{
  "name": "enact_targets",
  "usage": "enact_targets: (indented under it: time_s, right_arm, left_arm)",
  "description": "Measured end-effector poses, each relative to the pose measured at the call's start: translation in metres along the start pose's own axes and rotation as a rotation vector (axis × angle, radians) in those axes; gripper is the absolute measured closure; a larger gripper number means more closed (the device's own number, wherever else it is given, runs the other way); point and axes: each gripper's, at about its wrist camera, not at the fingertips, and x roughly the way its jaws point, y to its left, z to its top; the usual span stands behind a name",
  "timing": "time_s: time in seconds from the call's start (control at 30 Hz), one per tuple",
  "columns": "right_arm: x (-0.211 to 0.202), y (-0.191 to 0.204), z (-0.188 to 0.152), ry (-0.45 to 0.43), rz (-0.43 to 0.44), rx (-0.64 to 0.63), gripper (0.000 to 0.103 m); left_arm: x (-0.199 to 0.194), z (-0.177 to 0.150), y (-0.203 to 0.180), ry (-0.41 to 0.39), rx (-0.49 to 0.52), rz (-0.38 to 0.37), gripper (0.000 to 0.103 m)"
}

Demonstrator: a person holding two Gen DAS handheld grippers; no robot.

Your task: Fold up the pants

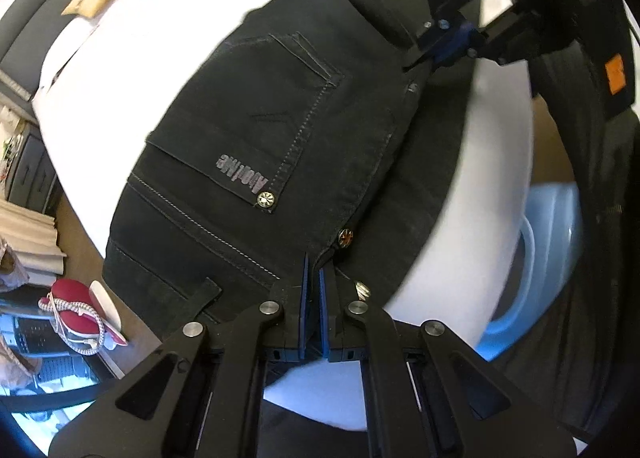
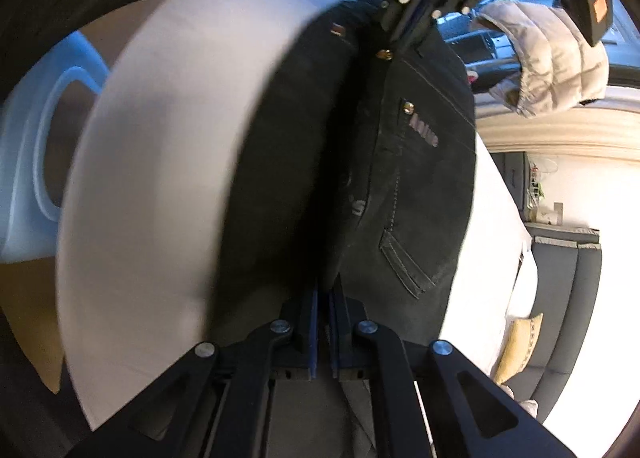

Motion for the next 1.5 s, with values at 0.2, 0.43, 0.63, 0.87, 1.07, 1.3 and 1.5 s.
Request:
enact_targets:
  time_s: [0.2, 0.43, 0.63, 0.87, 1.07, 1.3, 1.5]
  right_arm:
    - [0.005, 0.001, 0.004, 0.013, -0.003, -0.002, 0.097]
    - [-0.001, 0.0, 0.014, 0.018, -0.015, 0.031, 0.097]
    - [0.004, 0.005, 0.019, 0.03, -0.019, 0.043, 0.097]
    - [0.008, 0.007, 0.024, 0.054, -0.029, 0.073, 0.096]
    - [0.016, 0.02, 0.031, 0.085, -0.066, 0.071, 0.094]
    - [0.021, 0.016, 0.033, 0.089, -0.063, 0.144, 0.094]
    - [0.023, 0.015, 0.035, 0.083, -0.078, 0.209, 0.094]
  left_arm:
    - [0.004, -0.012, -0.018, 0.02, 0.027, 0.01, 0.099]
    - [-0.001, -0.011, -0.021, 0.03, 0.042, 0.003, 0.099]
    - [-0.001, -0.016, -0.022, 0.028, 0.038, 0.001, 0.099]
    - [0.004, -0.022, -0.011, 0.008, -0.048, -0.03, 0.096]
    - [-0.003, -0.02, -0.002, 0.017, -0.114, -0.063, 0.089]
    - [-0.041, -0.022, 0.025, 0.057, -0.195, -0.05, 0.081]
    - [-0.05, 0.032, 0.035, -0.179, -0.373, -0.167, 0.081]
